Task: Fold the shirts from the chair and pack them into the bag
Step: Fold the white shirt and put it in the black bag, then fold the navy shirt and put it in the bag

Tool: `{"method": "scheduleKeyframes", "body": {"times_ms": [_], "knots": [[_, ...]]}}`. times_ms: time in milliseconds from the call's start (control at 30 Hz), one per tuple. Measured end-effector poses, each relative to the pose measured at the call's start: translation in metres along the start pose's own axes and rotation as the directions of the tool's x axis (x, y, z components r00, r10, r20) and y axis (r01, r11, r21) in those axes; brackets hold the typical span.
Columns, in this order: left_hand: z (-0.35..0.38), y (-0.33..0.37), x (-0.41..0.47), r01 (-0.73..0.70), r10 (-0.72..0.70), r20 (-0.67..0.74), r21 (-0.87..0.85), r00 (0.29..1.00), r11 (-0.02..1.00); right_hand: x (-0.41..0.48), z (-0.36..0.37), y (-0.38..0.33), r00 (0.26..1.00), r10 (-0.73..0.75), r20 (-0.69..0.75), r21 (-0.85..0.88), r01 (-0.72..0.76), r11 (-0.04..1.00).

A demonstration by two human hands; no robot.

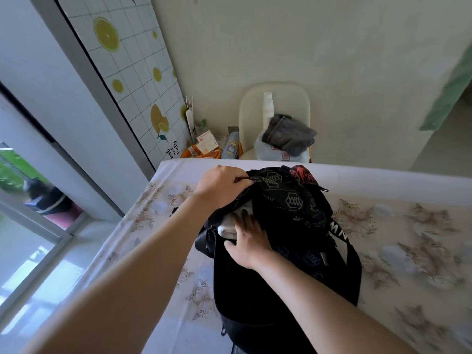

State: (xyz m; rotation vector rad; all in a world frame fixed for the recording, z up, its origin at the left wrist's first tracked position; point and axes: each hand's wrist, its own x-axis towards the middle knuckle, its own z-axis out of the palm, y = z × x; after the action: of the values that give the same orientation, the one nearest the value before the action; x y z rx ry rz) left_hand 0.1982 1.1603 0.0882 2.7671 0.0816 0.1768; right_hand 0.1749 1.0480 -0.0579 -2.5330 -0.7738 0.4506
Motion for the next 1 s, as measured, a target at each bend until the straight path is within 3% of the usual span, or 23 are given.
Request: {"method": "scheduleKeyframes", "body": {"times_ms": [133,233,367,500,633,767,867,1000], "knots": [[-0.002,0.025,-0.017,0.061,-0.072,0.188,0.062,0.979,0.996,-0.051,-0.044,0.018,0.993,-0.087,0.085,0.1,0.079,0.992],[0.002,0.061,-0.035,0.075,-0.083,0.339,0.038,0.937,0.996,-0.096,-0.084,0.045,0.994,-0.108,0.016,0.148,0.105,0.983],[0.022,0.135,-0.055,0.066,-0.026,0.333,-0.11,0.943,0.992,-0.154,-0.144,0.09,0.995,-0.088,-0.049,0.093,0.092,0.991],[0.064,0.215,-0.066,-0.001,0.072,0.313,-0.223,0.947,0.975,-0.214,-0.191,0.155,0.992,0.061,-0.111,0.064,-0.054,0.996],[0.106,0.286,-0.076,-0.052,0.153,0.398,-0.252,0.905,0.966,-0.277,-0.217,0.221,0.952,0.269,-0.148,0.089,-0.258,0.962],[0.154,0.349,-0.081,-0.103,0.259,0.5,-0.318,0.827,0.942,-0.349,-0.224,0.276,0.837,0.505,-0.211,0.134,-0.487,0.863],[0.19,0.401,-0.092,-0.117,0.347,0.603,-0.387,0.718,0.915,-0.417,-0.222,0.313,0.73,0.641,-0.238,0.126,-0.631,0.766],[0.224,0.485,-0.119,-0.28,0.492,0.622,-0.411,0.609,0.867,-0.516,-0.234,0.35,0.568,0.782,-0.255,0.231,-0.75,0.62]]}}
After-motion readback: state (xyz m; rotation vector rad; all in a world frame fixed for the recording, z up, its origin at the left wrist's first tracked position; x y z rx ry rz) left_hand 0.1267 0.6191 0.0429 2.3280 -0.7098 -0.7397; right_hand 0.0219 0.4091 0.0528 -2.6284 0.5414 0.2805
